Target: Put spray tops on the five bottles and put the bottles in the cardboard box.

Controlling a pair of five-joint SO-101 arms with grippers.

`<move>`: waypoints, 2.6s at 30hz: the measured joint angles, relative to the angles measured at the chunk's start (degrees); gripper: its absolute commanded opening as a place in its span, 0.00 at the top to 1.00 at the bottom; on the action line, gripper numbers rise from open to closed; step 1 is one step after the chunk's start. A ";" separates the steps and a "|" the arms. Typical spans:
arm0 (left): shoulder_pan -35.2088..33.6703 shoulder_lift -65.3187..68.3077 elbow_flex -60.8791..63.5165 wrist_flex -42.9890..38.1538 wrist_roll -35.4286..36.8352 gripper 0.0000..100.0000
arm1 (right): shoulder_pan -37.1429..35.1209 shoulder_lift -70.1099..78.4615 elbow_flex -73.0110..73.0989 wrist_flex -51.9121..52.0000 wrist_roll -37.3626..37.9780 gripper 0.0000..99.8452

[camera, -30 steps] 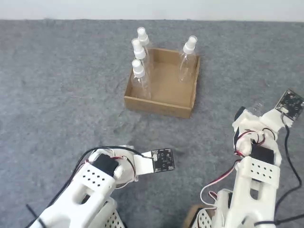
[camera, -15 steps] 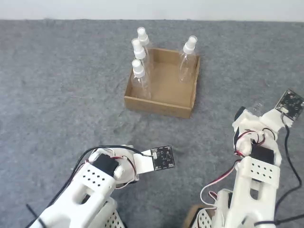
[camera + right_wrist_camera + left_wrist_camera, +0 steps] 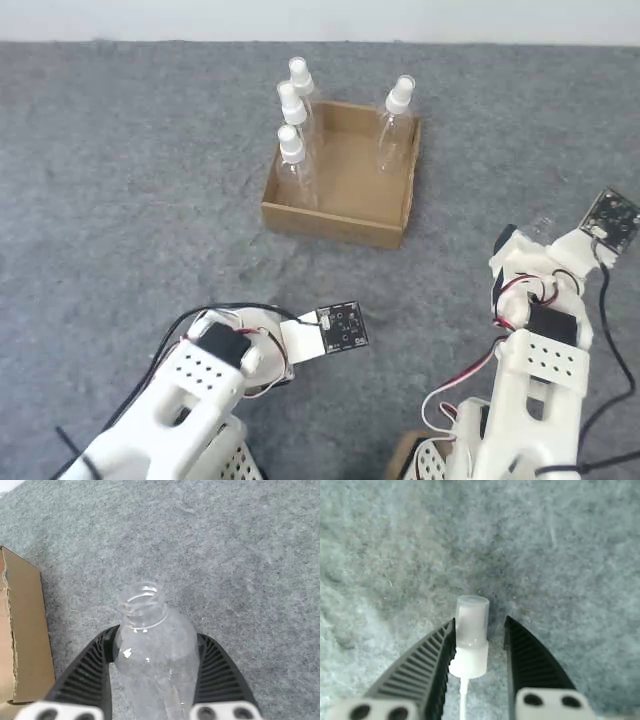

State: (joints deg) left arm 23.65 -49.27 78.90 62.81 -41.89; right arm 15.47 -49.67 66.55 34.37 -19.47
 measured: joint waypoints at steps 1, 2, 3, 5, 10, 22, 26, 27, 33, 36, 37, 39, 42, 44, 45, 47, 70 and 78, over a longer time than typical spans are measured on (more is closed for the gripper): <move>0.00 1.85 -0.88 0.00 0.26 0.86 | 0.00 0.00 0.00 0.00 0.00 0.97; 0.00 4.31 -2.02 -0.26 0.79 0.86 | -0.35 0.00 0.00 0.00 0.00 0.97; 0.00 6.95 -3.25 -0.70 1.41 0.86 | -0.97 0.00 0.00 0.00 0.00 0.97; 0.00 13.36 -6.68 -0.88 2.11 0.86 | -1.49 0.00 0.00 0.00 0.00 0.97; -0.18 29.71 -15.65 -0.79 2.99 0.89 | -1.49 0.00 0.00 0.00 0.00 0.97; 0.35 35.87 -20.04 1.05 6.51 0.99 | -1.41 0.00 0.00 0.00 0.00 0.97; 0.44 35.87 -20.04 1.05 7.03 0.99 | -1.41 0.00 0.00 0.00 0.00 0.97; 0.44 35.96 -20.31 1.05 7.65 0.99 | -1.58 0.00 0.00 0.00 0.00 0.97; 0.18 38.07 -26.37 2.90 16.88 0.99 | -1.49 0.00 0.00 0.00 0.00 0.97; 0.09 38.07 -28.92 2.90 20.22 0.99 | -1.49 0.00 0.00 0.00 0.00 0.97; 0.09 38.07 -29.19 2.90 20.92 0.99 | -1.49 0.00 0.00 0.00 0.00 0.97; 0.09 38.07 -29.36 2.90 21.80 0.99 | -1.49 0.00 0.00 0.00 0.00 0.97; 0.09 38.07 -29.36 2.90 23.65 0.99 | -1.49 0.00 0.00 0.00 0.00 0.97; 0.09 38.07 -29.36 2.64 25.32 0.99 | -1.49 0.00 0.00 0.00 0.00 0.97; 0.09 38.07 -29.36 2.11 26.29 0.99 | -1.49 0.00 0.00 0.00 0.00 0.97; 0.09 38.07 -29.36 1.67 27.60 0.99 | -1.49 0.00 0.00 0.00 0.00 0.97; -8.62 14.59 -23.56 -0.88 32.97 0.99 | -1.49 0.00 0.00 0.09 0.00 0.97; -8.62 7.47 -18.64 -3.60 34.90 0.99 | -2.81 -11.96 3.25 4.84 0.00 0.97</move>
State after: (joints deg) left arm 15.03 -41.80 60.26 59.21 -6.99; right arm 12.66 -61.63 69.80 39.21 -19.47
